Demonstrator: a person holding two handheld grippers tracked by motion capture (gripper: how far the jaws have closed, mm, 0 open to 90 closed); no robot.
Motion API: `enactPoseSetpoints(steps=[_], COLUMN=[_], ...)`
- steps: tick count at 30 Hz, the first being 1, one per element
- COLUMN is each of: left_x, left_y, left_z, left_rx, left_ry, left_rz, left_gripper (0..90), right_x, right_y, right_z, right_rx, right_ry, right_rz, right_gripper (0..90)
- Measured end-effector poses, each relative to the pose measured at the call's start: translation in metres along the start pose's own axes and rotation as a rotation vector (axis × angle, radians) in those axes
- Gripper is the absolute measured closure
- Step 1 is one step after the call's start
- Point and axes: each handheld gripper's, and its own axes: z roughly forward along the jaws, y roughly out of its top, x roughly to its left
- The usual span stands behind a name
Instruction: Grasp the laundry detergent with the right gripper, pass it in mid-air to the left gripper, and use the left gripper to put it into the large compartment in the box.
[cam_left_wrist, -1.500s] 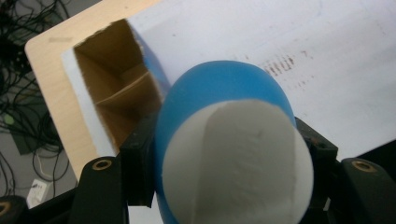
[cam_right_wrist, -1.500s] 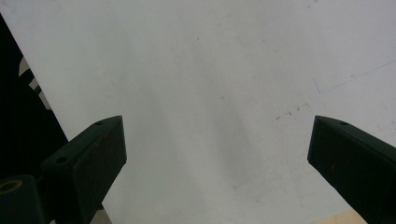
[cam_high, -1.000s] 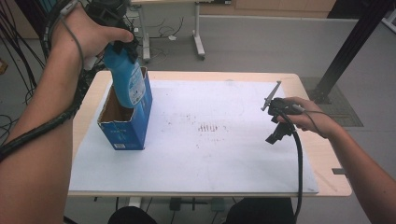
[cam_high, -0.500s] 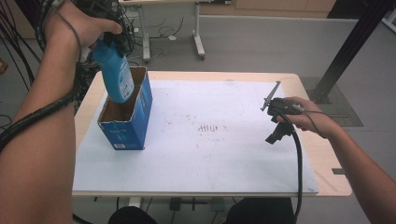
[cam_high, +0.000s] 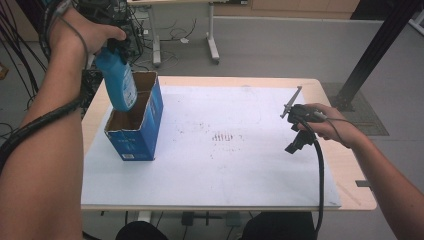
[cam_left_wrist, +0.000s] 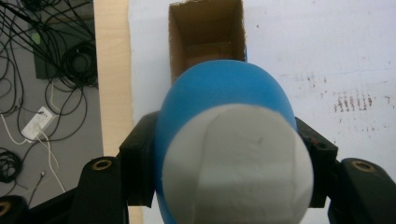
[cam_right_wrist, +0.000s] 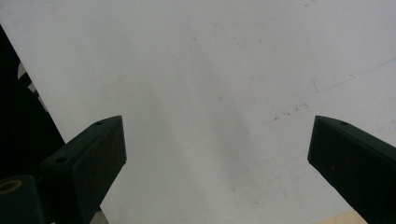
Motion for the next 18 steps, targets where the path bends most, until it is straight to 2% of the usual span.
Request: enactPoseSetpoints(steps=[7,18], left_x=[0.006,0.006], left_y=[-0.004,-0.009], left_z=[0.019,0.051], left_rx=[0.009,0.035], left_ry=[-0.011,-0.020], left_rz=[-0.023,-0.038], left_gripper=[37.8,37.8], right_x=[0.000,0.001], right_y=[0.001,0.002], right_z=[0.003,0.005], right_rx=[0.006,0.006], right_ry=[-0.002,-0.003], right_rz=[-0.003,-0.011], right_gripper=[4.5,4.8])
